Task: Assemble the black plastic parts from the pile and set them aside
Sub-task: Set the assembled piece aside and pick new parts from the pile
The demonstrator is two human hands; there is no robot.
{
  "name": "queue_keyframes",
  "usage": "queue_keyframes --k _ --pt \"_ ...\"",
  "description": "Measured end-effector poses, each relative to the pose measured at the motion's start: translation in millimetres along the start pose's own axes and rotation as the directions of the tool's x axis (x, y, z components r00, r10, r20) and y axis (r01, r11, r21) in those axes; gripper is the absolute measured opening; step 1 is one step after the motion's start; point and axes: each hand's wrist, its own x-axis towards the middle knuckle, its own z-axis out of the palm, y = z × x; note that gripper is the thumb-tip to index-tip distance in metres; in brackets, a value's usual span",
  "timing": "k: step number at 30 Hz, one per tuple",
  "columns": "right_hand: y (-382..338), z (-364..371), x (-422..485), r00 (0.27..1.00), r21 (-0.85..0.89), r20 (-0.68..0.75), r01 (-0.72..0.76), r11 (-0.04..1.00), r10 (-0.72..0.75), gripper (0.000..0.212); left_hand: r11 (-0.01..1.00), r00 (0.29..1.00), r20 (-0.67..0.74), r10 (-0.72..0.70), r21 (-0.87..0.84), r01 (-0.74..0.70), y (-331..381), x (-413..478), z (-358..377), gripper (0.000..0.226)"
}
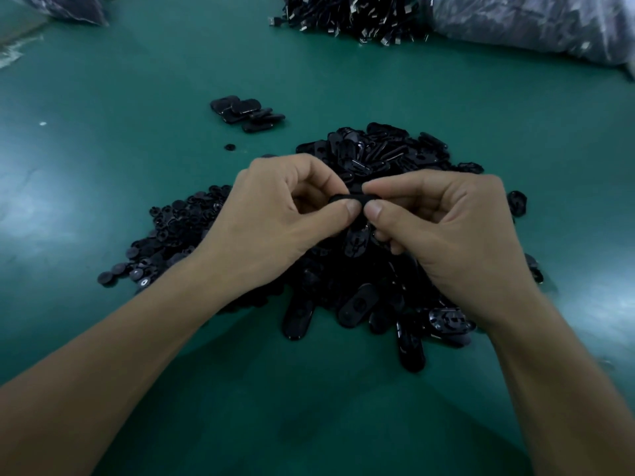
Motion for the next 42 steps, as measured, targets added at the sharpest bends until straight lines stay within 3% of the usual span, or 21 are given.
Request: queue_keyframes --k 3,6,10,13,16,20,23,28,34,37,42 --pt "2.0 1.0 0.6 0.999 -0.043 -0.032 0.022 0.999 -0.023 0.019 0.999 1.0 0.006 0.009 0.033 -0.009 0.3 2.3 -4.7 0.017" --pt "6.1 -0.5 -0.6 0.995 -0.208 -0.091 0.023 0.978 -0.043 0.017 0.996 0.999 -0.054 0.006 0.092 -0.001 -3.2 6.2 -6.4 0.015" --pt "11.3 -9.9 -1.7 0.996 -0.581 -0.085 -0.015 0.814 -0.041 0.036 0.998 0.963 -0.269 -0.001 0.061 0.019 -11.7 29.7 -25.3 0.008" --pt "12.0 -7.9 -1.2 0.999 -0.698 0.01 -0.021 0.716 0.039 0.054 0.994 0.917 -0.399 -0.015 0.093 0.056 -21.9 62.7 -48.3 0.012" --pt "13.5 -5.5 -0.8 0.997 -0.715 0.036 -0.02 0.699 0.065 0.051 0.97 0.889 -0.454 -0.063 0.181 0.162 -36.4 96.5 -63.5 0.018" --pt "14.5 -8.3 -0.3 0.998 -0.685 0.022 -0.03 0.728 0.062 0.038 0.92 0.874 -0.478 -0.092 0.295 0.258 -54.7 122.5 -67.2 0.007" --pt "13.5 -9.9 0.2 1.0 -0.666 0.021 0.003 0.746 0.016 0.03 0.879 0.89 -0.449 -0.078 0.39 0.274 -63.0 126.2 -66.5 0.013" --pt "11.6 -11.9 -0.6 1.0 -0.667 0.027 0.03 0.744 -0.016 0.034 0.836 0.885 -0.464 -0.035 0.472 0.281 -65.9 126.4 -69.5 0.015" --pt "12.3 -9.4 -1.5 0.998 -0.69 0.064 0.032 0.723 0.017 0.032 0.857 0.852 -0.523 -0.034 0.422 0.294 -63.4 125.3 -65.8 0.023" --pt "14.2 -5.8 -0.6 0.999 -0.684 0.048 0.015 0.729 0.024 0.03 0.913 0.837 -0.548 -0.018 0.331 0.237 -49.2 117.6 -55.0 0.011" --pt "14.8 9.4 -0.5 0.999 -0.675 -0.049 -0.02 0.737 -0.017 0.044 0.979 0.919 -0.393 0.003 0.189 0.078 -15.3 83.9 -32.1 0.018"
